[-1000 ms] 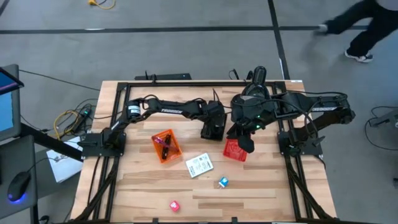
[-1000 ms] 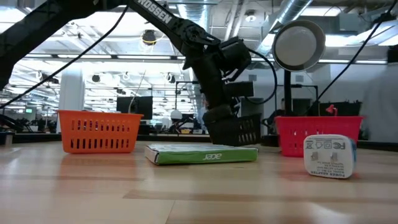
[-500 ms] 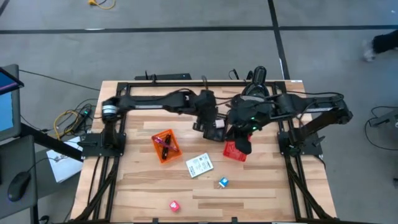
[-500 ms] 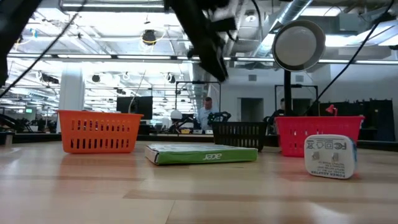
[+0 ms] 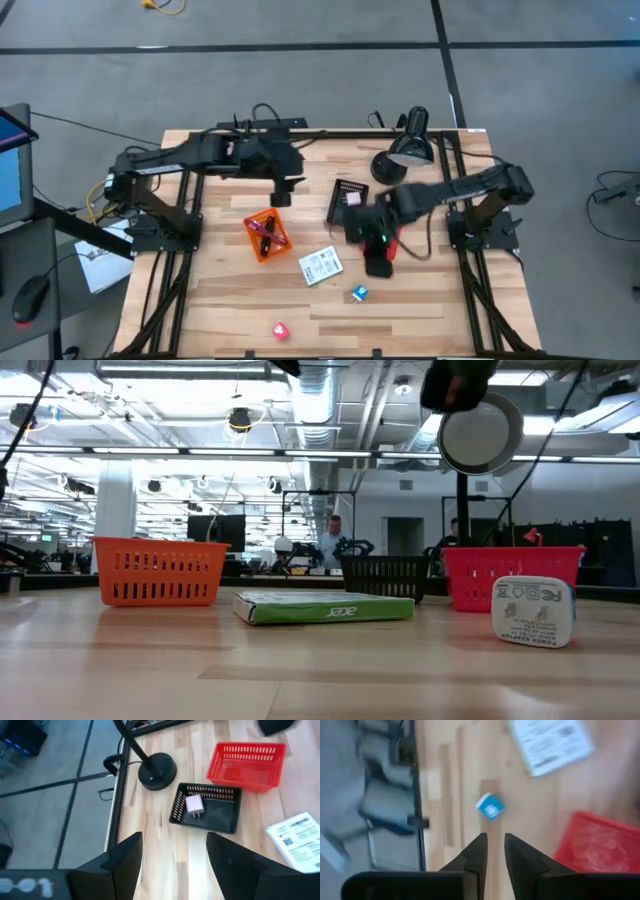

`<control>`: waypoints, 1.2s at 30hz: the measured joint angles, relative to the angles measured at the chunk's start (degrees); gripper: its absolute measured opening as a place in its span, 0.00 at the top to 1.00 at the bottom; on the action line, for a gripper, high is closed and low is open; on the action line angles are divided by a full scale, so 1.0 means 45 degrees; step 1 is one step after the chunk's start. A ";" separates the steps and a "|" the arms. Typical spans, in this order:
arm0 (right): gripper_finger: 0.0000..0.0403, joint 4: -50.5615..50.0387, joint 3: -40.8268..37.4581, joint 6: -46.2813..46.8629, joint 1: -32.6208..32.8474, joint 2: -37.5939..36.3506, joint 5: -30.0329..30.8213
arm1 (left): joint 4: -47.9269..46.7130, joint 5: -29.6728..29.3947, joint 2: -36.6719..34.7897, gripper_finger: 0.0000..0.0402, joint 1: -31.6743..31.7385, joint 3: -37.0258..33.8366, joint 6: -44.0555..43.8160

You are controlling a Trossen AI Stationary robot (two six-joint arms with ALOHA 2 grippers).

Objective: Pick and place items into bin
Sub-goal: Put the blue charger adapter into the black bin

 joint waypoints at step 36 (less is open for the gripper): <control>0.85 0.8643 -0.7783 0.1059 0.4838 -0.2411 0.6475 | -0.6685 0.0390 -0.1539 0.47 -0.1777 -0.0126 -0.4160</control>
